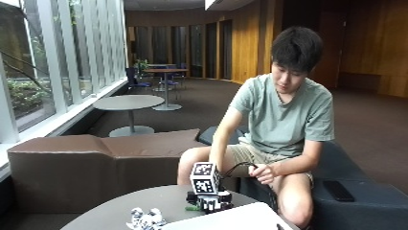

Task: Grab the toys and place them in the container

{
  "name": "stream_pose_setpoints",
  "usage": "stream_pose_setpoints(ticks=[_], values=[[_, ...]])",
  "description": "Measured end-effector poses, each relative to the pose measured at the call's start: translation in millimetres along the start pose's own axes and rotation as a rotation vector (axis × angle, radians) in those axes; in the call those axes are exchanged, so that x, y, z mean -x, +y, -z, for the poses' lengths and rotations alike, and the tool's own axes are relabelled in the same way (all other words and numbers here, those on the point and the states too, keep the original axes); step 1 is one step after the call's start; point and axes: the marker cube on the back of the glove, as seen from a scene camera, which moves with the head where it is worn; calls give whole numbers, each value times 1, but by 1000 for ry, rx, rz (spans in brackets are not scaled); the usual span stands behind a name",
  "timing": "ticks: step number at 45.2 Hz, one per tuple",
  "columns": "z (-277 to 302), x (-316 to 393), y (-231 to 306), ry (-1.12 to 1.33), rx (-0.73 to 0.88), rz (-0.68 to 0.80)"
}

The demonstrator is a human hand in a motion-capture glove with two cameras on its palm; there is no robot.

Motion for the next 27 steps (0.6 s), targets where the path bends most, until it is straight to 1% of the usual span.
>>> stream_pose_setpoints(ticks=[2, 5, 7, 10, 16, 22, 27], values=[[1, 3, 0, -6, -5, -13], [9, 6, 0, -1, 34, -22], [21, 8, -1, 6, 65, -26], [48, 8, -1, 11, 68, -32], [114, 10, -1, 43, 20, -37], [226, 23, -5, 134, -107, -45], [282, 35, -12, 163, -141, -63]])
